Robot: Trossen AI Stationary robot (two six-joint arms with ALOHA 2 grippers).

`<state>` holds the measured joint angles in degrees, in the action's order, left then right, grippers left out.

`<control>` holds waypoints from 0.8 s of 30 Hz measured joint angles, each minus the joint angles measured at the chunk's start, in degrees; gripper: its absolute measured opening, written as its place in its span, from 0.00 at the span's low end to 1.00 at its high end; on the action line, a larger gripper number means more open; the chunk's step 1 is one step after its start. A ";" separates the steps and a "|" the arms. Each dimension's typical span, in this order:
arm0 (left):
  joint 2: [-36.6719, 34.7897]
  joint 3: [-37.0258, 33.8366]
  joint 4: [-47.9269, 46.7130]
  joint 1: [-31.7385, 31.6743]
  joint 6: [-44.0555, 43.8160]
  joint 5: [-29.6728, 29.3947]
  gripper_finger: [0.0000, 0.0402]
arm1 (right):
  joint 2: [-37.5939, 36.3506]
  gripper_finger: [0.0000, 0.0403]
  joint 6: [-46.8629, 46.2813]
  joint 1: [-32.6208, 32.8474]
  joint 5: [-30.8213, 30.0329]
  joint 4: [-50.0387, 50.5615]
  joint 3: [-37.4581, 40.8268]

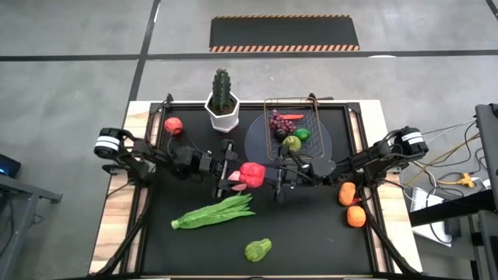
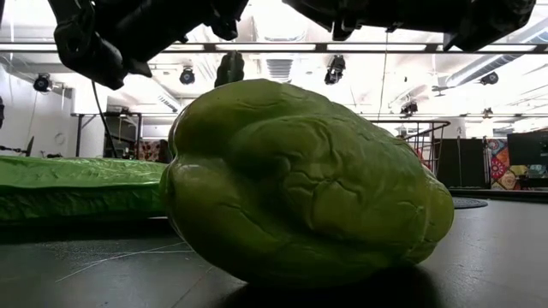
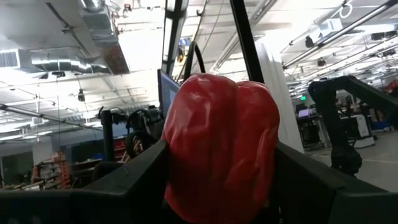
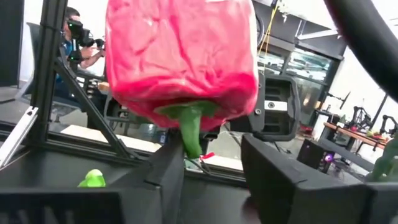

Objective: Build produce basket
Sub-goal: Put the red bell pepper into the gold wire basket

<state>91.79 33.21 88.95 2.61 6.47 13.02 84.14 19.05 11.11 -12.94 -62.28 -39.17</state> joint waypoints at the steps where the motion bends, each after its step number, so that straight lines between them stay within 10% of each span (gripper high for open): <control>1: 0.00 0.00 -0.01 -0.02 0.12 -0.01 0.58 | 0.00 0.32 0.02 0.00 0.48 0.09 -0.06; 11: 0.00 -0.02 -0.61 -0.29 0.27 -0.63 0.58 | -0.02 0.05 0.05 0.02 2.99 0.43 -0.57; 24: -0.11 -0.04 -2.50 -0.29 -0.17 -1.63 0.66 | -0.02 0.04 0.02 0.02 2.81 1.53 -0.53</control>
<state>91.68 33.17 86.45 2.33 6.31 11.39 84.12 19.07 11.14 -10.13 -60.76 -39.70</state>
